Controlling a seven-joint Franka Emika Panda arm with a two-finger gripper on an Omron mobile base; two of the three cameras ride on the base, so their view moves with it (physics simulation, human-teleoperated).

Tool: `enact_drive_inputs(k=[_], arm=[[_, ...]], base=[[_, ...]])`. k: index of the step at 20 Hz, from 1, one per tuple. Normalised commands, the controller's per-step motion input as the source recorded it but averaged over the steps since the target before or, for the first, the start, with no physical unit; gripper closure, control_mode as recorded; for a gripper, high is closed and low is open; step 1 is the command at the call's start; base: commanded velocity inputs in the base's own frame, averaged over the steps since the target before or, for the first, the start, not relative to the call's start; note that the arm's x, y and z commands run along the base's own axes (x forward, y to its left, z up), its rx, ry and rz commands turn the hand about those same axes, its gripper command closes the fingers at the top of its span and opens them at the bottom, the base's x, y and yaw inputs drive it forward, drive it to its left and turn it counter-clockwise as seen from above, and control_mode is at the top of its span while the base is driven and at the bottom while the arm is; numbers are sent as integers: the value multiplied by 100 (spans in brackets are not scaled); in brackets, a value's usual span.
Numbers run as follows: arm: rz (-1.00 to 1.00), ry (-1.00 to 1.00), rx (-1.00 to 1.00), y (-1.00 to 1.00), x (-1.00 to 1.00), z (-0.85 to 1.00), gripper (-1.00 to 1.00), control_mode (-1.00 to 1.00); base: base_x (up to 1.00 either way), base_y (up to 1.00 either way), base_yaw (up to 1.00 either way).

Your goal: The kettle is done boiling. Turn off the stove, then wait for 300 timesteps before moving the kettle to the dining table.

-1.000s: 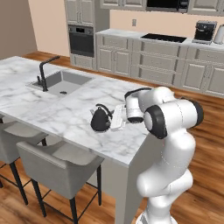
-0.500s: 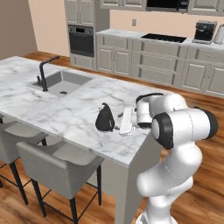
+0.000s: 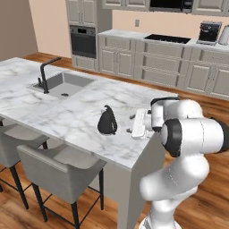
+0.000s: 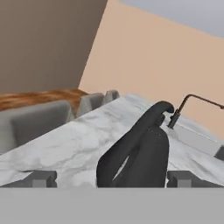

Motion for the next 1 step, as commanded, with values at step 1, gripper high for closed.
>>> enact_drive_inputs(k=[1], arm=[[0,-10,0,-22,-65,25,-100,-100]], base=[[0,0,0]])
